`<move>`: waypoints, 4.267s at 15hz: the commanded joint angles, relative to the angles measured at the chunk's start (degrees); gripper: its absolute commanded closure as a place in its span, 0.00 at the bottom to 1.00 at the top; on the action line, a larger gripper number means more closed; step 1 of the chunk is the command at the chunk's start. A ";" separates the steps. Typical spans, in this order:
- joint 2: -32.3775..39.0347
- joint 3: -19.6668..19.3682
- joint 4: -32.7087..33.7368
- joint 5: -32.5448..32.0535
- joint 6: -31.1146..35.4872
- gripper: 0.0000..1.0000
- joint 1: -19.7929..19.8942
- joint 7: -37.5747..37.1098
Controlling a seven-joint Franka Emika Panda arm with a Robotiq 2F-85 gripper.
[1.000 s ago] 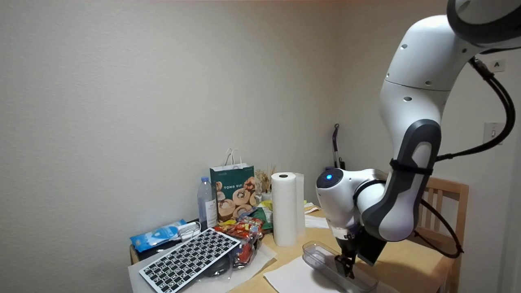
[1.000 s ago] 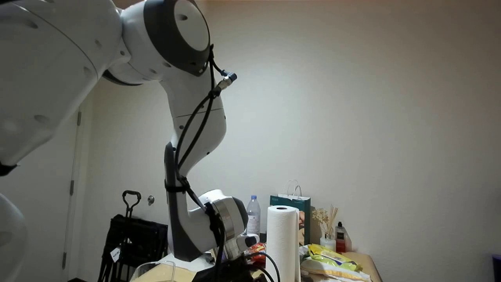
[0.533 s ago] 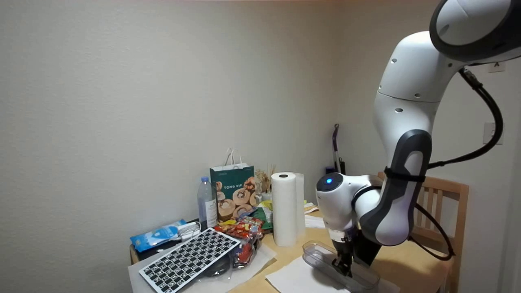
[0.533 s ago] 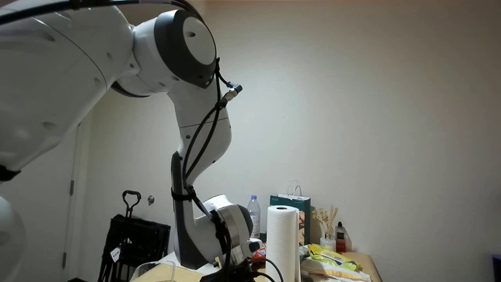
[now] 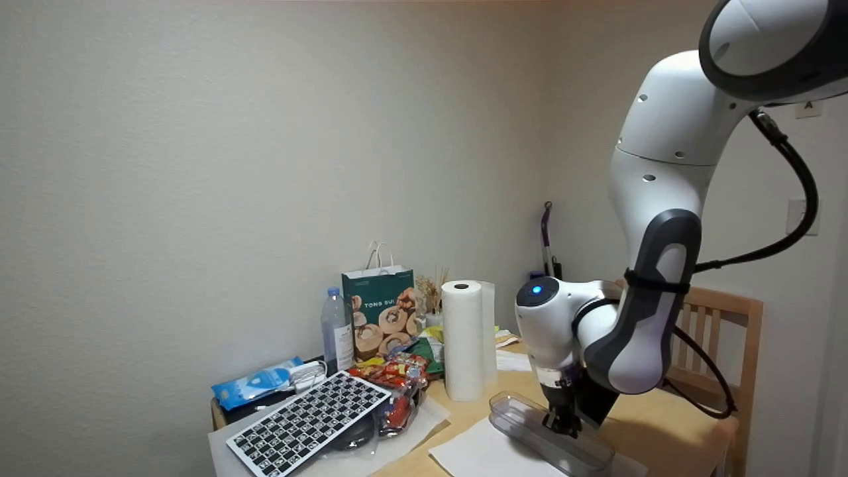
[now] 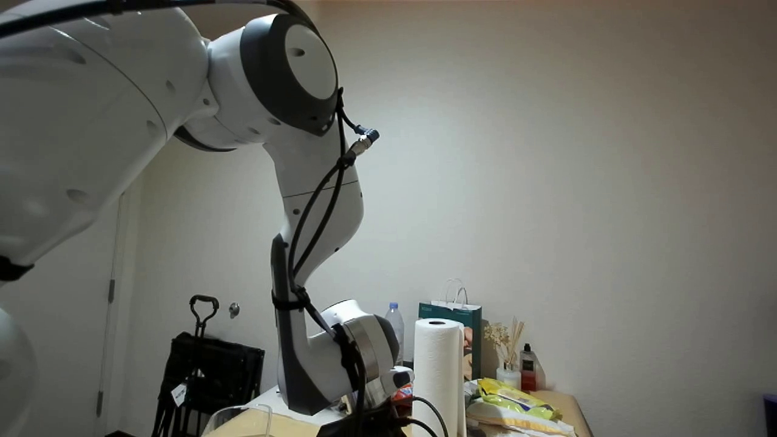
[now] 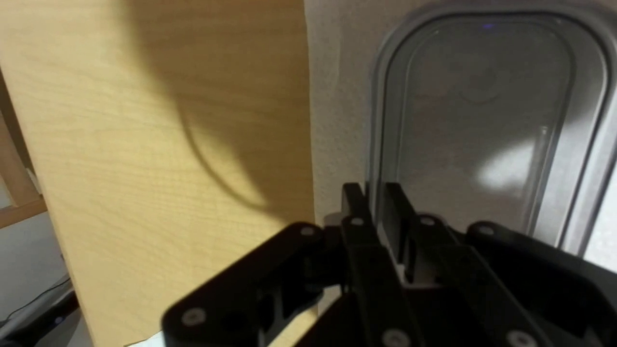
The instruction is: Move the clear bowl on the left to the left and the bowl on the right to the right
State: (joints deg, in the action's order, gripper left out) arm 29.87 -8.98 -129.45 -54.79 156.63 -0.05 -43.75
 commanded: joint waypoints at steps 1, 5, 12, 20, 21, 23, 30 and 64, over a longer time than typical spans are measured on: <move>0.52 1.13 0.24 2.24 0.27 0.97 2.26 4.09; -3.14 -2.32 -1.11 6.61 -1.69 0.97 0.23 6.66; -6.99 -9.21 -2.69 4.27 -4.99 0.99 0.83 5.44; -7.81 -8.46 -2.67 5.60 -9.86 0.99 1.81 6.05; -7.26 -7.87 -2.47 6.25 -9.46 0.99 1.99 6.46; -5.25 -6.61 -1.66 6.55 -7.66 0.99 1.92 6.64; -0.40 -1.88 2.59 16.69 -7.62 0.99 2.13 15.23; -5.56 -7.52 3.65 -0.24 -14.20 0.94 7.43 15.96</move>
State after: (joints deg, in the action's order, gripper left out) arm 24.38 -16.88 -125.88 -55.01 142.67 7.05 -27.85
